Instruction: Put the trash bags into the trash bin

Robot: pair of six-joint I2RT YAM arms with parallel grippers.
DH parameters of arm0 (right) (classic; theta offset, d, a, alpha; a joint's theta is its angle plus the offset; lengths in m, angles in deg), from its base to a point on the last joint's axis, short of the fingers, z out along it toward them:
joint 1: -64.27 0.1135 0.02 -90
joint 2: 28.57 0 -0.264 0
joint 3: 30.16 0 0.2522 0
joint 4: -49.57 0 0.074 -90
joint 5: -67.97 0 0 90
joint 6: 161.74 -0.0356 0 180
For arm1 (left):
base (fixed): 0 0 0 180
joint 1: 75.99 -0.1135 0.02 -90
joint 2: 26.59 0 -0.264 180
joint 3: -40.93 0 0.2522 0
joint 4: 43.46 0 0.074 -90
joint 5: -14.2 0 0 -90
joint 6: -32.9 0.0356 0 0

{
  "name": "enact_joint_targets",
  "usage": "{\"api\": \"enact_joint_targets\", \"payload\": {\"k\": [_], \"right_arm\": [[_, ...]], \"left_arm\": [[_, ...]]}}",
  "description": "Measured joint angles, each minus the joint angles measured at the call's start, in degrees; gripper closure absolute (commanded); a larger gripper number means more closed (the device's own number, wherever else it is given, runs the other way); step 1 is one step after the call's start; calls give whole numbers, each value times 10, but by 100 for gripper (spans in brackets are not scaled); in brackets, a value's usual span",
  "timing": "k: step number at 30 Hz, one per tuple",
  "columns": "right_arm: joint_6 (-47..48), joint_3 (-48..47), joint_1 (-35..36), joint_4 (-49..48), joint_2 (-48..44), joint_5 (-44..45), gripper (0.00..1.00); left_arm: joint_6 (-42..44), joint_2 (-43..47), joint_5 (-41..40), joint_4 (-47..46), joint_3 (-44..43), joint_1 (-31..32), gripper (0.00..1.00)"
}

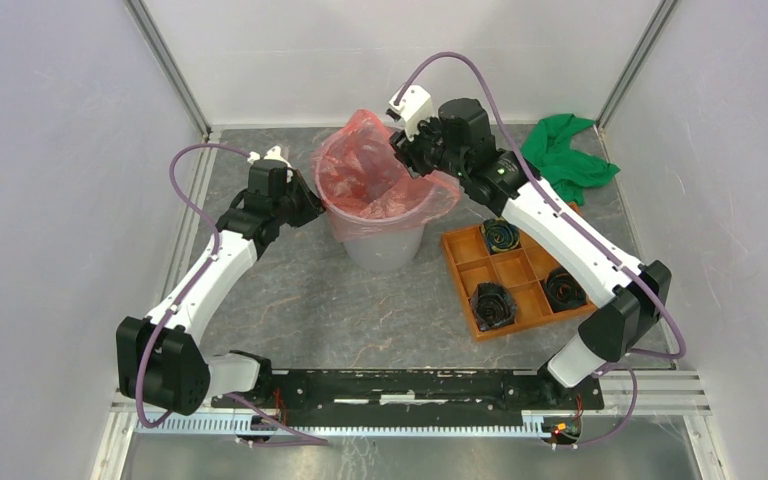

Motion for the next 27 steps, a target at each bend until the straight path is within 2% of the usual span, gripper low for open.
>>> {"api": "enact_joint_targets", "payload": {"k": [2,7,13,22,27], "right_arm": [[-2,0,0,-3,5,2,59],[-13,2,0,-13,16,18,99],[-59,7,-33,-44,18,-16,100],[-221,36,-168,-163,55,-196,99],[-323,116,-212,-261,70,-275,99]], "left_arm": [[0,0,0,-1,0,0,98],[0,0,0,-4,3,0,98],[0,0,0,-4,3,0,98],[0,0,0,-8,7,0,98],[0,2,0,-8,7,0,98]]}}
